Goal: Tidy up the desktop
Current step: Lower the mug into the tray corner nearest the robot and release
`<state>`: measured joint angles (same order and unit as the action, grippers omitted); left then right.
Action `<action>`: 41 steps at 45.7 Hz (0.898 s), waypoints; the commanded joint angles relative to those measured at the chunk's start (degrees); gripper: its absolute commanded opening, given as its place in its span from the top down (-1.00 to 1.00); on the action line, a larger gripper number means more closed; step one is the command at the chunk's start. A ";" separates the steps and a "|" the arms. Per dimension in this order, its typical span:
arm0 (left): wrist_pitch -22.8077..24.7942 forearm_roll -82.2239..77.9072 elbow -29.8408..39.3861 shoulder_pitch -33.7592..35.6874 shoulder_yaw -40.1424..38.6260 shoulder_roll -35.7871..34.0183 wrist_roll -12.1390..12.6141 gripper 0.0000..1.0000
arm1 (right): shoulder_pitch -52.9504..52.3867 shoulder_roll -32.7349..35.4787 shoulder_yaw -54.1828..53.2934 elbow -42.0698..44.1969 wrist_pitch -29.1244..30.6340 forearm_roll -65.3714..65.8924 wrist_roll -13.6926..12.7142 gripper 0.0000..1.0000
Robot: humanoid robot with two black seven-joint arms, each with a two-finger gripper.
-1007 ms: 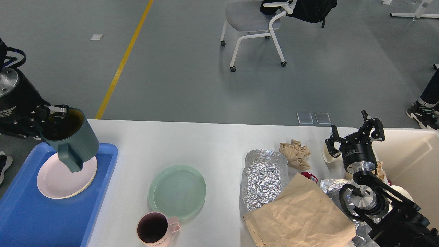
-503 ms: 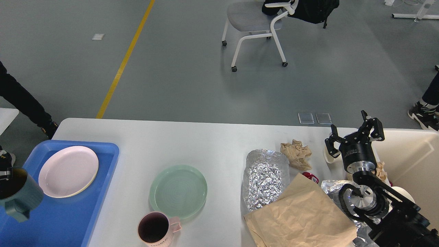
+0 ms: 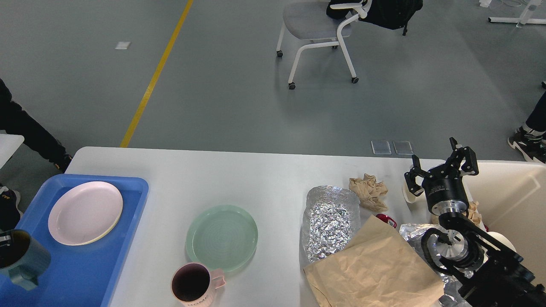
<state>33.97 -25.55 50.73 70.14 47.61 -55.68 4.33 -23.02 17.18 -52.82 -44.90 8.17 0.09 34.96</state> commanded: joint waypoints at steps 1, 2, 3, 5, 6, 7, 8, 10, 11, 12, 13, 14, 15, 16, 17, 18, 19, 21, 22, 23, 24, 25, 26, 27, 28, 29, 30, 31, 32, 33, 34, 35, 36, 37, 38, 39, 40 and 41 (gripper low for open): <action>-1.98 -0.64 -0.01 -1.67 -0.06 0.05 -3.62 1.00 | -0.01 -0.04 0.00 0.08 0.00 0.00 -0.07 -1.00; -1.98 -0.91 -0.01 -1.76 -0.06 -0.04 -3.80 1.00 | -0.01 -0.04 0.00 0.08 0.00 0.00 -0.07 -1.00; -1.98 -0.91 -0.19 -1.76 -0.06 -0.04 -3.80 1.00 | -0.01 -0.04 0.00 -0.01 0.00 0.00 -0.07 -1.00; -1.80 -0.91 -0.28 -1.76 0.12 -0.30 -3.98 1.00 | -0.01 -0.04 0.00 -0.01 0.00 0.00 0.02 -1.00; -1.80 -0.99 -0.36 -1.76 0.20 -0.48 -3.98 1.00 | -0.01 -0.04 0.00 0.08 0.00 0.00 0.02 -1.00; -1.72 -1.00 -0.45 -1.85 0.29 -0.74 -3.98 1.00 | -0.01 -0.04 0.00 -0.01 0.00 0.00 0.02 -1.00; -1.63 -1.00 -0.54 -1.85 0.47 -0.74 -3.98 1.00 | -0.01 -0.04 0.00 0.08 0.00 0.00 -0.07 -1.00; -1.54 -0.99 -0.80 -1.94 0.82 -0.83 -3.98 1.00 | -0.01 0.04 0.00 0.08 0.00 0.00 0.02 -1.00; -1.54 -1.00 -1.06 -2.11 0.99 -1.00 -4.06 1.00 | -0.01 -0.04 0.00 -0.01 0.00 0.00 0.02 -1.00; -1.45 -1.00 -1.33 -2.46 0.99 -1.27 -4.06 1.00 | -0.01 -0.04 0.00 -0.01 0.00 0.00 0.02 -1.00; -1.45 -1.00 -1.59 -2.99 1.08 -1.53 -4.15 1.00 | -0.01 -0.04 0.00 -0.01 0.00 0.00 0.02 -1.00; -1.45 -1.00 -1.86 -3.51 1.08 -1.79 -4.24 1.00 | -0.01 -0.04 0.00 -0.01 0.00 0.00 0.02 -1.00; -1.45 -1.00 -2.21 -4.13 1.00 -2.06 -4.41 1.00 | -0.01 0.04 0.00 0.08 0.00 0.00 -0.07 -1.00; -1.54 -0.91 -2.64 -4.66 0.99 -2.23 -4.68 1.00 | -0.01 -0.04 0.00 -0.01 0.00 0.00 0.02 -1.00; -1.54 -0.99 -3.17 -5.10 0.99 -2.41 -5.03 1.00 | -0.01 -0.04 0.00 -0.01 0.00 0.00 0.02 -1.00; -1.54 -1.00 -3.87 -5.54 0.99 -2.41 -5.29 1.00 | -0.01 0.04 0.00 0.08 0.00 0.00 0.02 -1.00; -1.54 -1.00 -4.58 -5.98 0.91 -2.33 -5.56 1.00 | -0.01 -0.04 0.00 -0.01 0.00 0.00 0.02 -1.00; -1.54 -1.00 -5.55 -6.68 0.73 -1.97 -5.91 1.00 | -0.01 0.04 0.00 -0.01 0.00 0.00 0.02 -1.00; -1.45 -1.00 -5.81 -6.94 0.56 -1.89 -6.00 1.00 | -0.01 -0.04 0.00 -0.01 0.00 0.00 -0.07 -1.00; -1.45 -0.91 -5.90 -7.12 0.38 -1.80 -6.00 1.00 | -0.01 -0.04 0.00 -0.01 0.00 0.00 0.02 -1.00; -1.45 -0.91 -5.99 -7.12 0.38 -1.62 -6.00 1.00 | -0.01 -0.04 0.00 -0.01 0.00 0.00 0.02 -1.00; -1.45 -0.91 -6.34 -7.30 0.21 -1.36 -5.91 1.00 | -0.01 -0.04 0.00 -0.01 0.00 0.00 -0.07 -1.00; -1.45 -0.91 -6.60 -7.73 -0.06 -1.27 -5.91 1.00 | -0.01 0.04 0.00 -0.01 0.00 0.00 0.02 -1.00; -1.45 -0.91 -6.78 -8.09 -0.15 -1.10 -5.91 1.00 | -0.01 -0.04 0.00 -0.01 0.00 0.00 0.02 -1.00; -1.45 -0.91 -6.78 -8.35 -0.23 -0.92 -5.91 1.00 | -0.01 -0.04 0.00 -0.01 0.00 0.00 -0.07 -1.00; -1.54 -0.91 -6.78 -8.53 -0.41 -0.74 -5.91 1.00 | -0.01 -0.04 0.00 -0.01 0.00 0.00 0.02 -1.00; -1.54 -0.91 -6.78 -8.70 -0.59 -0.39 -5.91 1.00 | -0.01 0.04 0.00 -0.01 0.00 0.00 -0.07 -1.00; -1.54 -0.91 -6.78 -8.97 -0.85 -0.22 -5.91 1.00 | -0.01 -0.04 0.00 -0.01 0.00 0.00 -0.07 -1.00; -1.63 -0.91 -6.78 -9.14 -0.94 -0.04 -5.91 1.00 | -0.01 0.04 0.00 -0.01 0.00 0.00 0.02 -1.00; -1.63 -0.91 -6.78 -9.32 -1.11 0.05 -5.91 1.00 | -0.01 -0.04 0.00 -0.01 0.00 0.00 0.02 -1.00; -1.63 -0.82 -6.78 -9.41 -1.20 0.14 -5.91 1.00 | -0.01 -0.04 0.00 -0.01 0.00 0.00 -0.07 -1.00; -1.71 -0.73 -6.78 -9.49 -1.46 0.14 -5.91 1.00 | -0.01 -0.04 0.00 -0.01 0.00 0.00 -0.07 -1.00; -1.80 -0.47 -6.78 -9.58 -1.64 0.14 -5.91 0.97 | -0.01 -0.04 0.00 -0.01 0.00 0.00 -0.07 -1.00; -1.89 -0.38 -6.78 -9.67 -1.82 0.14 -5.91 0.91 | -0.01 -0.04 0.00 -0.01 0.00 0.00 -0.07 -1.00; -1.98 -0.38 -6.78 -9.67 -1.90 0.14 -5.91 0.83 | -0.01 -0.04 0.00 -0.01 0.00 0.00 0.02 -1.00; -2.15 -0.29 -6.78 -9.67 -1.99 0.14 -5.91 0.73 | -0.01 0.04 0.00 -0.01 0.00 0.00 0.02 -1.00; -2.41 -0.21 -6.78 -9.67 -1.99 0.14 -6.00 0.60 | -0.01 -0.04 0.00 -0.01 0.00 0.00 0.02 -1.00; -2.50 0.06 -6.78 -9.67 -1.99 0.14 -6.08 0.45 | -0.01 0.04 0.00 -0.01 0.00 0.00 -0.07 -1.00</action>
<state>32.16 -26.08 43.95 60.62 46.00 -55.60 -1.60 -23.02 17.17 -52.82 -44.92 8.17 0.09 34.92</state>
